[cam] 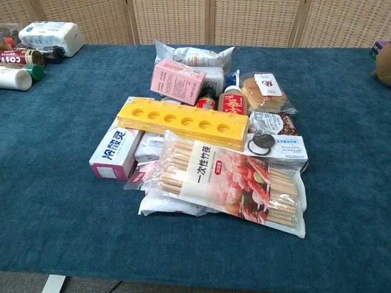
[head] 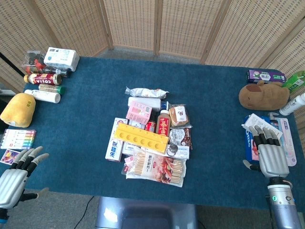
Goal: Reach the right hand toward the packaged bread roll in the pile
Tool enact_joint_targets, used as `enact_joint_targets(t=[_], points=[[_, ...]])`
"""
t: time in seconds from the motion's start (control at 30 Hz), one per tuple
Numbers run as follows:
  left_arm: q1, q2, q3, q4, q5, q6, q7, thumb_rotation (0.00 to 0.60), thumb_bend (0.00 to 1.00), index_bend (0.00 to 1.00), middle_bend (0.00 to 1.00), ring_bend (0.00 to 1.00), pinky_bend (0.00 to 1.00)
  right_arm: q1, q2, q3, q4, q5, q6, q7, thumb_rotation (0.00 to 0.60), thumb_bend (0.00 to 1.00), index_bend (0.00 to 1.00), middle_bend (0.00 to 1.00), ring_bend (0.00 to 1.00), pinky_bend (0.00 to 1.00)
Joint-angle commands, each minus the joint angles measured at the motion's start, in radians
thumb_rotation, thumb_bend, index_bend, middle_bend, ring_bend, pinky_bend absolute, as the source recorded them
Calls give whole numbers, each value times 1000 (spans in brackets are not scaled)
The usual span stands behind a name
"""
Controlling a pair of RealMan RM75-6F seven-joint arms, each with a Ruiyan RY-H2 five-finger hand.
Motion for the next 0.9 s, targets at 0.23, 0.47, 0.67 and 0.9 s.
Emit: enact_joint_targets(t=[0.23,0.47,0.67,0.9], points=[[2,-4,8,1,7,-2,-3,600,136,165,0,0,0,-11,0,-2,-1,-22,-8,22,600,167,0,0,0,0],[-2,-4,7,1,13,-3,-6,600,137,165,0,0,0,-8,13,7,-19,-49,-23,54,597,167,0,0,0,0],[-8,1,6,-6,12,-12,-5,600,136,165,0,0,0,77,4,62,-29,-25,-144,100,600,165,0,0,0,0],[-6,6,9,-11,8,-11,-7,600,136,163,0,0,0,264,-70,162,57,100,-374,119,590,164,0,0,0,0]])
